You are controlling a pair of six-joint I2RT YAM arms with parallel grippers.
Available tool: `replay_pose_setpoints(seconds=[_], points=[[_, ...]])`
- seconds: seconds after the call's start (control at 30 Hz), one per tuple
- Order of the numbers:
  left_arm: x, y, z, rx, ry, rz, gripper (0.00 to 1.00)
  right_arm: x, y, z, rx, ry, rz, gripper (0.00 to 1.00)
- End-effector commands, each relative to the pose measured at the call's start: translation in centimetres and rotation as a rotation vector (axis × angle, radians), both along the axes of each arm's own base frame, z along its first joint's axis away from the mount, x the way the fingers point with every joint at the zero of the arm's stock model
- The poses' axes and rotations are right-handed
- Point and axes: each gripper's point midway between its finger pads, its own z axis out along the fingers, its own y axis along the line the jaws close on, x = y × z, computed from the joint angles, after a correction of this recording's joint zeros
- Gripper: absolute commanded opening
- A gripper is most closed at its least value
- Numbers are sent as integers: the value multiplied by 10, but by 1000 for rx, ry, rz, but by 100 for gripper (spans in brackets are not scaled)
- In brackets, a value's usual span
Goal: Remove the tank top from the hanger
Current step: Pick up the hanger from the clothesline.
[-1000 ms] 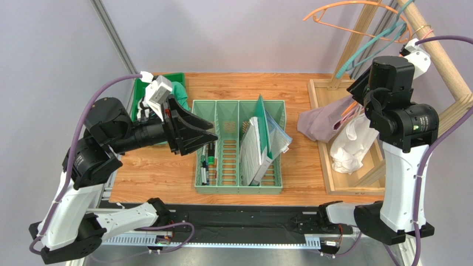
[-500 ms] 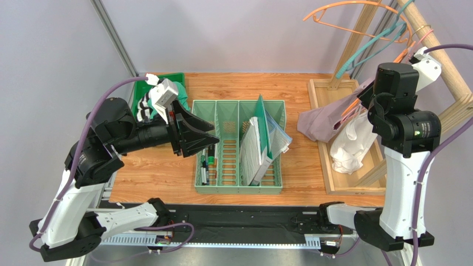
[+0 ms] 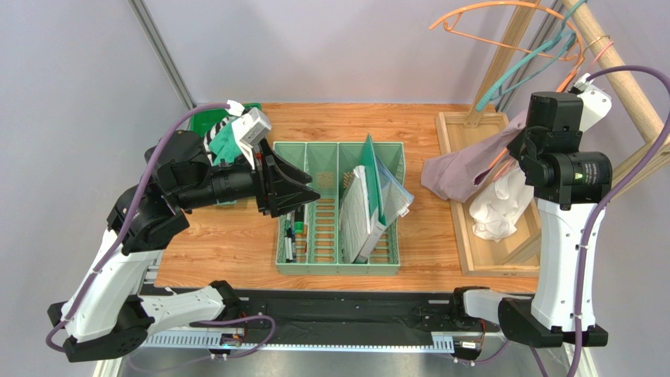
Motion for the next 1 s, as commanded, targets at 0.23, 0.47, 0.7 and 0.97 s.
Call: replay_pose_setpoints(seconds=[0.23, 0.47, 0.7, 0.97], points=[[-4, 2, 12, -19, -27, -7, 56, -54, -8, -11, -22, 139, -26, 0], [-2, -3, 10, -15, -5, -17, 56, -75, -14, 10, -54, 103, -39, 0], [-3, -9, 10, -26, 27, -40, 56, -90, -14, 23, -83, 57, -4, 0], [-4, -19, 18, -51, 82, -65, 56, -109, 17, 37, -18, -30, 199, 0]])
